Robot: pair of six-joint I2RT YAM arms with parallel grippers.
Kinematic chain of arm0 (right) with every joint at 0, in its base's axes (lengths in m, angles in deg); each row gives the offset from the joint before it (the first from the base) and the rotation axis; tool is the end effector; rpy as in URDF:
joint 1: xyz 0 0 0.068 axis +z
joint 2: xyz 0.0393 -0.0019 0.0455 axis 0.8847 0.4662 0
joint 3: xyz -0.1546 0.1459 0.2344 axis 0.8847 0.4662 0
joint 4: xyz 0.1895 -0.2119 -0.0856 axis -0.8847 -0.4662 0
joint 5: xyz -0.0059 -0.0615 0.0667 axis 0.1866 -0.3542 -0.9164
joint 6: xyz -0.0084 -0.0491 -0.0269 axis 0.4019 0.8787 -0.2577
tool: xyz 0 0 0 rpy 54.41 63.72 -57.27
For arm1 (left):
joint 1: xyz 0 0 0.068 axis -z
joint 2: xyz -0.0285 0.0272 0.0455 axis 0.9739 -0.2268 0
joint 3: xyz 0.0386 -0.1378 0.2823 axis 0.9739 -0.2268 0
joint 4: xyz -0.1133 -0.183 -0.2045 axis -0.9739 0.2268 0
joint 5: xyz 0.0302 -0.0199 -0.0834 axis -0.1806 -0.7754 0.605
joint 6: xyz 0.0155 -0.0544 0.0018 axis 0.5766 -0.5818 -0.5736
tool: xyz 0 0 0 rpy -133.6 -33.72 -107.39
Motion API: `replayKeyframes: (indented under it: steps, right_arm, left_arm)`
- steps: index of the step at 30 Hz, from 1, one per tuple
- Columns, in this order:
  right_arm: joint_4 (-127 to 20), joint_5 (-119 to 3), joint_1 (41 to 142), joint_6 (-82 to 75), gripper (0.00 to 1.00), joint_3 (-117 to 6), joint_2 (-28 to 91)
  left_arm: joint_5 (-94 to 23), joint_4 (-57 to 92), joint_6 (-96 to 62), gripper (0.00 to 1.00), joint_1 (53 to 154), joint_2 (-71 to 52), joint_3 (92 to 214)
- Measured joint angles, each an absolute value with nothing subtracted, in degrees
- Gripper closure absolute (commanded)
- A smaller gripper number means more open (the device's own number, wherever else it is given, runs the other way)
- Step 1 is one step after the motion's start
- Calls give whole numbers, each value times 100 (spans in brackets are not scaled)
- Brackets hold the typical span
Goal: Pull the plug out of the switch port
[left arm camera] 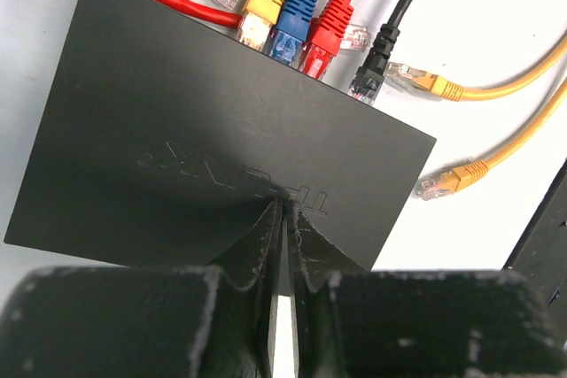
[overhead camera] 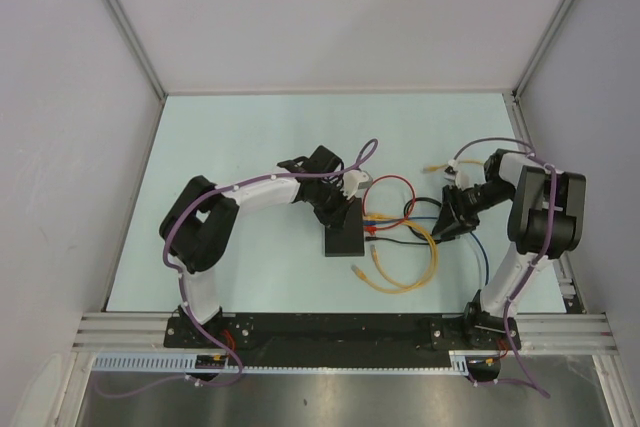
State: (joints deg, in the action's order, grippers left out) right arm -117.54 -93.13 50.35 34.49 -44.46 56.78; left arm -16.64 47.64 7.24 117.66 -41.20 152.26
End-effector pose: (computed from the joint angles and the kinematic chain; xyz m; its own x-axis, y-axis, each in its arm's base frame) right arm 0.3268 -0.0409 0.1689 -0.9788 -0.1791 -0.0996 -0.1963 0.6790 0.7074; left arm 0.3092 -0.2905 0.1938 -0.5094 0.6870 -0.5182 0.8605 0.4052 -0.3088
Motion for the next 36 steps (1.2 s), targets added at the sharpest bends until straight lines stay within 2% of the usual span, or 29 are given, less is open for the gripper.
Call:
replayKeyframes:
  steps: [7,12,15,23,27,36]
  right_arm:
    - [-11791,-9459,5156,3534,55,-4446,5998]
    - [-11933,-9549,5267,3606,61,-4462,6500]
    - [-12036,-9630,5243,3606,69,-4466,6771]
    - [-12090,-9695,5011,3641,69,-4477,6817]
    - [-12097,-9702,4847,3647,76,-4479,6817]
    - [-12099,-9697,4893,3669,71,-4481,6819]
  left_arm:
    - [-1680,4768,761,88,11773,-4120,15232]
    - [-1699,4770,765,88,11780,-4122,15237]
    - [-1710,4770,768,88,11782,-4122,15237]
    - [-1723,4770,772,88,11788,-4122,15243]
    - [-1723,4770,776,88,11795,-4122,15245]
    - [-1726,4768,813,88,11812,-4137,15267]
